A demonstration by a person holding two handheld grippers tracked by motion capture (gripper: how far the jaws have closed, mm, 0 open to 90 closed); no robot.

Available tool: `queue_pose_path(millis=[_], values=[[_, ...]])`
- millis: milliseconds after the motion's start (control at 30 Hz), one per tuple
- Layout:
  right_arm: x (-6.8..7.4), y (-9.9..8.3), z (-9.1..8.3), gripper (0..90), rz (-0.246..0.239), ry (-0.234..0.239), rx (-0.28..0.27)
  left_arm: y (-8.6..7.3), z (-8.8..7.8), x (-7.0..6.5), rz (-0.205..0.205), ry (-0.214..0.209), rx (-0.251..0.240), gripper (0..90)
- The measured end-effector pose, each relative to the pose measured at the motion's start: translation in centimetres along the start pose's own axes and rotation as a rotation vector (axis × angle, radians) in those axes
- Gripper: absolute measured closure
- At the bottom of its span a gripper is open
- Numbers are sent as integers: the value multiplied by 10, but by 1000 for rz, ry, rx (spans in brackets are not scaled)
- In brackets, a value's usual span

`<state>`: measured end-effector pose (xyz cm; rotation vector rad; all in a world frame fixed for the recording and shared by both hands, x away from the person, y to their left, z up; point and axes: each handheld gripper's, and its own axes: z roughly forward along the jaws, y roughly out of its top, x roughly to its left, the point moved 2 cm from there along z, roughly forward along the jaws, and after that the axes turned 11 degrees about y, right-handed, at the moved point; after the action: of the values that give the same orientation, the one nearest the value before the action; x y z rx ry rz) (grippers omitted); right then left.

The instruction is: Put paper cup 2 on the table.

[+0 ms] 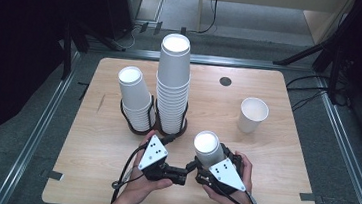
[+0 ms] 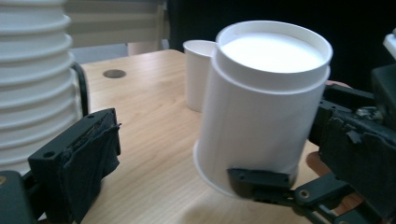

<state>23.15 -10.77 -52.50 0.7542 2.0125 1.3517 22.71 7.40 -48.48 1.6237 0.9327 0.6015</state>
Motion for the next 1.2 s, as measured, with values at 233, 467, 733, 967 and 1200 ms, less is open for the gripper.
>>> queue_pose_path(millis=[233, 467, 733, 967, 1200], values=[[10, 1, 1, 155, -13, 49, -15, -1, 1, -3, -2, -34, 6, 0], [17, 2, 1, 155, -11, 104, -43, 2, -3, -2, 0, -60, -6, 59], [22, 3, 1, 154, -25, 130, -56, 4, -5, -3, -1, -84, -16, 140], [26, 3, 1, 153, -40, 145, -63, 4, -4, -6, 7, -85, -11, 148], [29, 4, 0, 148, -52, 155, -74, 4, -4, -8, 16, -72, -10, 193]])
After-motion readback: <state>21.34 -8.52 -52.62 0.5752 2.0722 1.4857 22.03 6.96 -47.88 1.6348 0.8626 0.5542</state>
